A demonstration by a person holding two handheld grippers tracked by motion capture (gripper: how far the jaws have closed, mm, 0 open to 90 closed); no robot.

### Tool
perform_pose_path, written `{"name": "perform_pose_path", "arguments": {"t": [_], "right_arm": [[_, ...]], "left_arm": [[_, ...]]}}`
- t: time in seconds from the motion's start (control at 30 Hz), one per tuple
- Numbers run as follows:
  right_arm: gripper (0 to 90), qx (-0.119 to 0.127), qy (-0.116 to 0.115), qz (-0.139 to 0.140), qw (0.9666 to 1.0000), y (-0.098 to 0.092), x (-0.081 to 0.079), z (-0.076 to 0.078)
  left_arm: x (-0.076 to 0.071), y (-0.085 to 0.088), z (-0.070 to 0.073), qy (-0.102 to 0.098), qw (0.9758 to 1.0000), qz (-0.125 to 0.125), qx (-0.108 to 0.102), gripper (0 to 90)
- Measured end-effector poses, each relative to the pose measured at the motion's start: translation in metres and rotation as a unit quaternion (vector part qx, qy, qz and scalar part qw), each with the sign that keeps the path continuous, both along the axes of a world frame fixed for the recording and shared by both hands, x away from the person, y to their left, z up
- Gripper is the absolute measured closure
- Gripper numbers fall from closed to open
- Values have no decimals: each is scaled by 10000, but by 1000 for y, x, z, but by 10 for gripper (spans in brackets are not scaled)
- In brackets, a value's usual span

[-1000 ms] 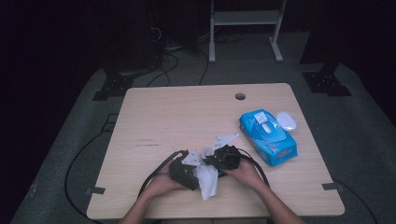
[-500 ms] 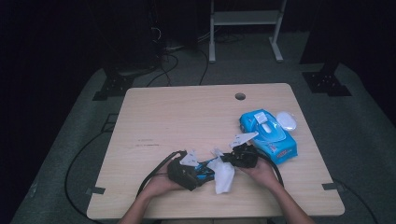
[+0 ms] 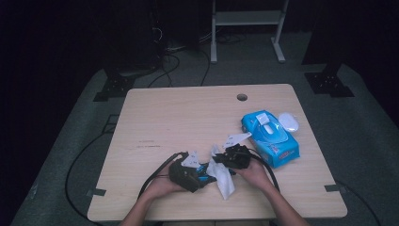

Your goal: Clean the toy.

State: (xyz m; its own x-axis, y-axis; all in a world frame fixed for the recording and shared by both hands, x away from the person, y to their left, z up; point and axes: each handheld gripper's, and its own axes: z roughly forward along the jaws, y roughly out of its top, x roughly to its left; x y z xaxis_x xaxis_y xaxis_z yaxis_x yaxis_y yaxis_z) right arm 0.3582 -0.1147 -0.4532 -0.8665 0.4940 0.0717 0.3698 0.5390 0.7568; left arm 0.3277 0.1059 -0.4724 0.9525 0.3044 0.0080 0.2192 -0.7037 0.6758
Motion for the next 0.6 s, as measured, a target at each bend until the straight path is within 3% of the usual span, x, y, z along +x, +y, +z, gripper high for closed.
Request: {"name": "perform_pose_path", "arguments": {"t": [0.13,0.27,0.43,0.6], "right_arm": [[849,-175,-69,17,9998,2,3,-2],[848,-159,-156,-171,9996,-16,1,-1],[848,-239,-78,-288,9993,-38,-6,-5],[848,-129,-71,-367,9992,-54,-14,-8]], "left_arm": [[0,2,0,-6,10000,-28,38,238],[1,2,0,18,10000,-38,43,239],[1,2,0,22,10000,-22,10,238],[1,3,0,42,10000,-21,-2,238]]}}
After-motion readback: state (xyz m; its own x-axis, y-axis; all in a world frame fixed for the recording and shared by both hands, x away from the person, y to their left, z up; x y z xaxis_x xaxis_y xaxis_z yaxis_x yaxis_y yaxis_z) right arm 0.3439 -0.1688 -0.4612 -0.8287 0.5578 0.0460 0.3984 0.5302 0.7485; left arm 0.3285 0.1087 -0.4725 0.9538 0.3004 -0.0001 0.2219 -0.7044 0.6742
